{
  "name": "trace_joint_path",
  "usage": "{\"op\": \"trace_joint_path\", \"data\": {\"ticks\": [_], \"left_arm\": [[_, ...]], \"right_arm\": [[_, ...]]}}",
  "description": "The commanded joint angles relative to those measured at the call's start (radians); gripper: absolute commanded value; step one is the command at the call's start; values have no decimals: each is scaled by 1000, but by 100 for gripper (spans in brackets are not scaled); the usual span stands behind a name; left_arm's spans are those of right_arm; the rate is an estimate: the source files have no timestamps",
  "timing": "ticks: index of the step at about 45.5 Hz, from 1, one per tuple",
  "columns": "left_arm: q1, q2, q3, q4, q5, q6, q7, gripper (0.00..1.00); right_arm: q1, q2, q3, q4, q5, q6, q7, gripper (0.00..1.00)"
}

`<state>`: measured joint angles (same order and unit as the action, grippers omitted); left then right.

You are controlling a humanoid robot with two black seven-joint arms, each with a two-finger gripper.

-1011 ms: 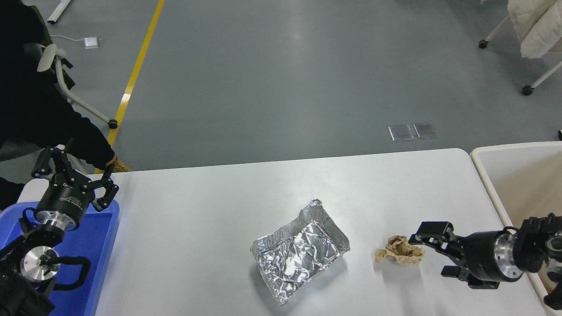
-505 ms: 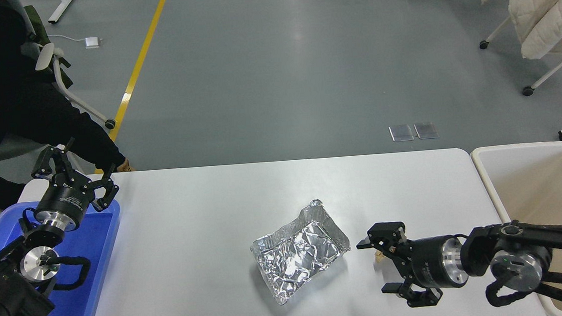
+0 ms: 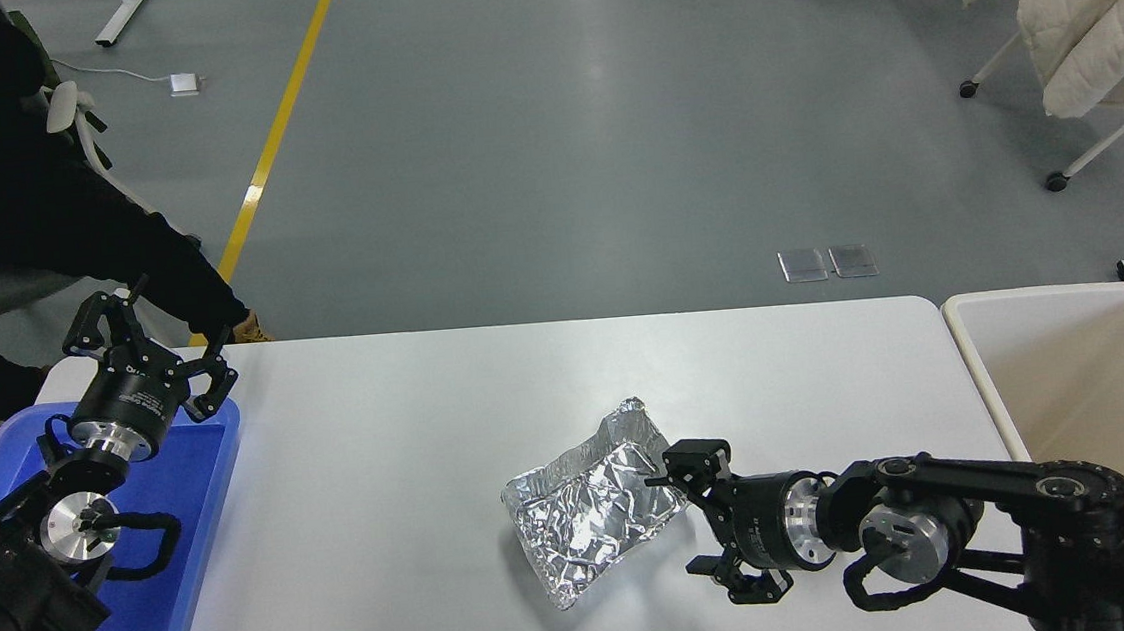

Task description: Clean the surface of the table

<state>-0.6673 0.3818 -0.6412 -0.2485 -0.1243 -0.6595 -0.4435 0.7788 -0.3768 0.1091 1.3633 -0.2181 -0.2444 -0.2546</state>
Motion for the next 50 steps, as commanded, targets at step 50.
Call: {"op": "trace_joint_path", "data": {"ticks": [50], "left_arm": [[0, 0, 0, 0, 0, 0, 0, 100]], "right_arm": [[-18, 269, -46, -253, -188, -72, 23, 64]]}}
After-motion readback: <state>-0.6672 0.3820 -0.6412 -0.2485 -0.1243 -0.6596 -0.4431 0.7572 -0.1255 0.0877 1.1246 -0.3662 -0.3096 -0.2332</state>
